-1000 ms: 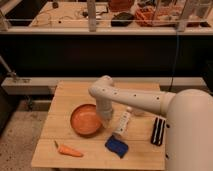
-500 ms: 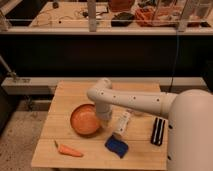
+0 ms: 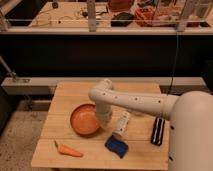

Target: Push the ceramic bowl across the table

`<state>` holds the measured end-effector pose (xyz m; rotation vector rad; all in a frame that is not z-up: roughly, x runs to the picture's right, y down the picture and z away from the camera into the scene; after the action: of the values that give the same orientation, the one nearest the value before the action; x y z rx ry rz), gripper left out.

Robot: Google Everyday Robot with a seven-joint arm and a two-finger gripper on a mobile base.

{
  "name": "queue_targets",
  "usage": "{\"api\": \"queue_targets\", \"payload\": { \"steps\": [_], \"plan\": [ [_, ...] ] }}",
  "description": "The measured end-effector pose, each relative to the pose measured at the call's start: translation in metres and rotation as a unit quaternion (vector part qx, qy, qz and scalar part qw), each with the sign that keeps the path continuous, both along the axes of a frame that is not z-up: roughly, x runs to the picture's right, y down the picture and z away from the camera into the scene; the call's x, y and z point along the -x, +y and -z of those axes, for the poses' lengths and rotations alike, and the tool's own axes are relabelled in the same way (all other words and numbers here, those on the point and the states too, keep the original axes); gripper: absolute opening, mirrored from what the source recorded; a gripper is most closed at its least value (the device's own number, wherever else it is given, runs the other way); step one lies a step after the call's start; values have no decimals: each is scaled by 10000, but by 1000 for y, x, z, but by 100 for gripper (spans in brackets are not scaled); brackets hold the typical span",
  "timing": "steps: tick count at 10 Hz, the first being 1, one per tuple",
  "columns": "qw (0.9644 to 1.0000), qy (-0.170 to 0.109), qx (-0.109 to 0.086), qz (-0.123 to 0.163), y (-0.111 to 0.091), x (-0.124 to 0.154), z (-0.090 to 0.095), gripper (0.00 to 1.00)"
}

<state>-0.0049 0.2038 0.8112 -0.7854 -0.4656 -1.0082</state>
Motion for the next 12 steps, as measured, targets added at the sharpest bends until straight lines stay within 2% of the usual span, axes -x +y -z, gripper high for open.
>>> {"api": "queue_targets", "payload": {
  "steps": [2,5,11,12],
  "plan": [
    [9998,-175,5,-91,-1,2,-3,0],
    [9992,-353,-113,-154,-7,7,-5,0],
    [9972,-464,-581,18,-20,40,-20,0],
    [9960,-461,-756,64,-23,49,-23,0]
  ]
}}
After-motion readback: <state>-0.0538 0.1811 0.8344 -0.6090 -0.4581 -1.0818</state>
